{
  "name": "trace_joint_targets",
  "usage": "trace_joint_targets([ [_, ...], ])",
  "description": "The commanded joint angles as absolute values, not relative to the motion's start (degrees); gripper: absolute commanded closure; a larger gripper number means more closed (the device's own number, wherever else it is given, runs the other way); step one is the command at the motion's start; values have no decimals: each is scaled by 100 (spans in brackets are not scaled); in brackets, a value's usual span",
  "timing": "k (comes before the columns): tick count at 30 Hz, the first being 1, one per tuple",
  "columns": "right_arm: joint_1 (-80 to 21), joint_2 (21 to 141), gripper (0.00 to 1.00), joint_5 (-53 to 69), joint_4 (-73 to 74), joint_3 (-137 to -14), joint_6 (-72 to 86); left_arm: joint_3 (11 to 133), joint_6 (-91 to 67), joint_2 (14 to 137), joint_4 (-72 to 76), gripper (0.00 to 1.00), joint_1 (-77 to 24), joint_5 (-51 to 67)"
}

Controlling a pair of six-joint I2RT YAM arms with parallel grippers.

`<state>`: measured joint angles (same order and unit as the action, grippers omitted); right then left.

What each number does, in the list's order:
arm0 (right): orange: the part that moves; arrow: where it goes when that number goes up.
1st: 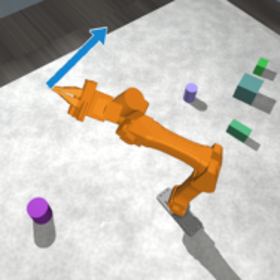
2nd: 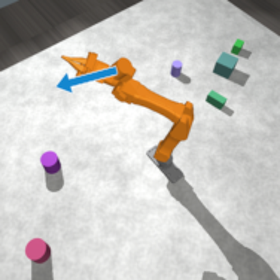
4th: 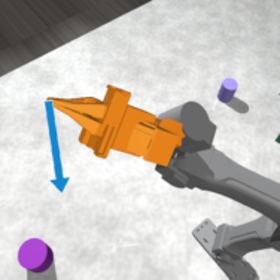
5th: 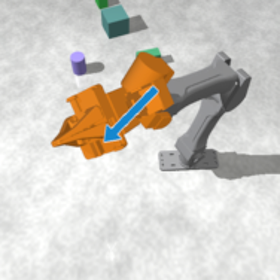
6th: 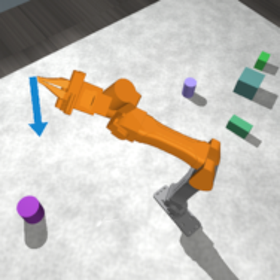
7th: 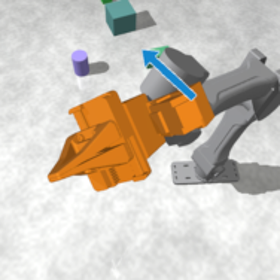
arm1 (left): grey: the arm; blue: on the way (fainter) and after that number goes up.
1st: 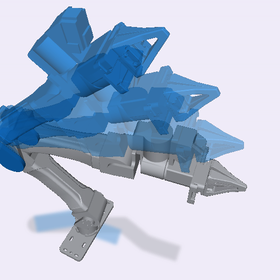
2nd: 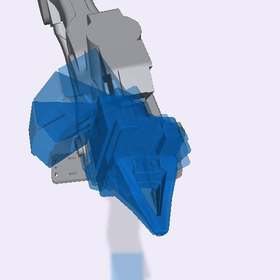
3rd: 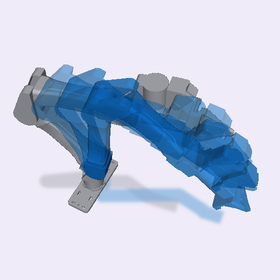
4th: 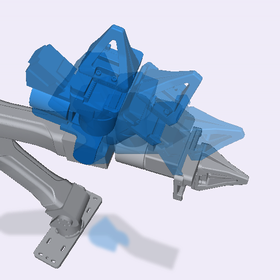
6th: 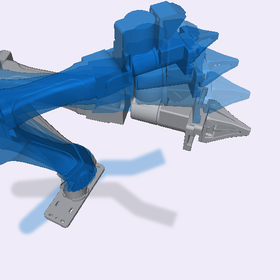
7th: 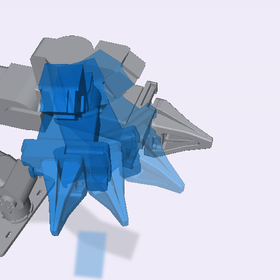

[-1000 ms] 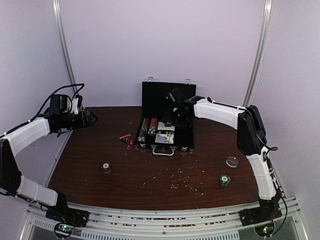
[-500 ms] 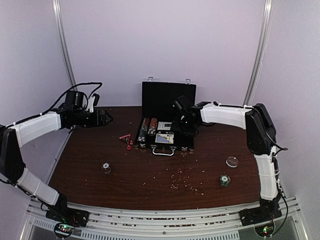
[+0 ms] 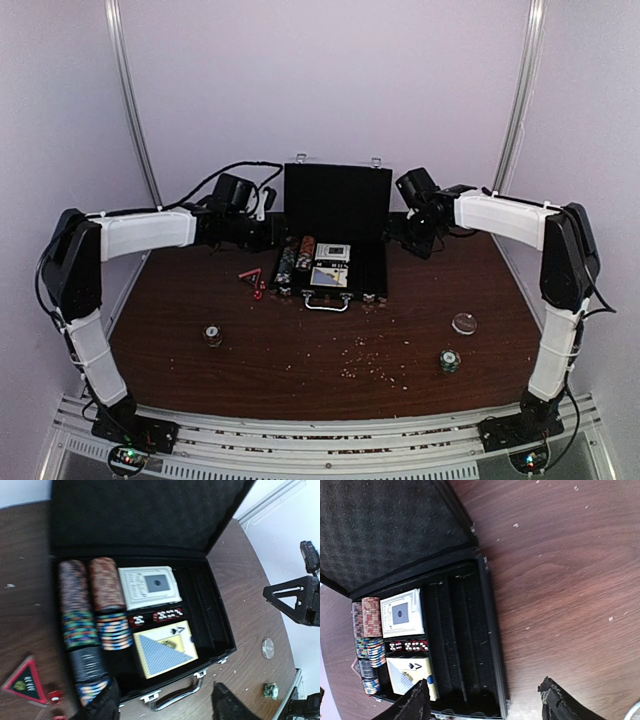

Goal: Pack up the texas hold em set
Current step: Adjust the dice at the slot.

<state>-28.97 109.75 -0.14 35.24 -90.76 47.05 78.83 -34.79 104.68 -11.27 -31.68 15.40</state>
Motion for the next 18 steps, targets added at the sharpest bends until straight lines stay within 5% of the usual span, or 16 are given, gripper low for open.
trace_joint_targets([
  [1, -2821, 10655, 25, 247, 3916, -9035, 4113, 8650, -4124, 11077, -1302, 41, -3535, 1228],
  [6, -2754, 10647, 25, 609, 3969, -8972, 3809, 9165, -4500, 11603, -1511, 52, -3821, 1050],
  [18, -2581, 11020, 26, 1101, 4349, -9624, 2855, 10884, -4729, 12904, -2859, 53, -4040, 431],
])
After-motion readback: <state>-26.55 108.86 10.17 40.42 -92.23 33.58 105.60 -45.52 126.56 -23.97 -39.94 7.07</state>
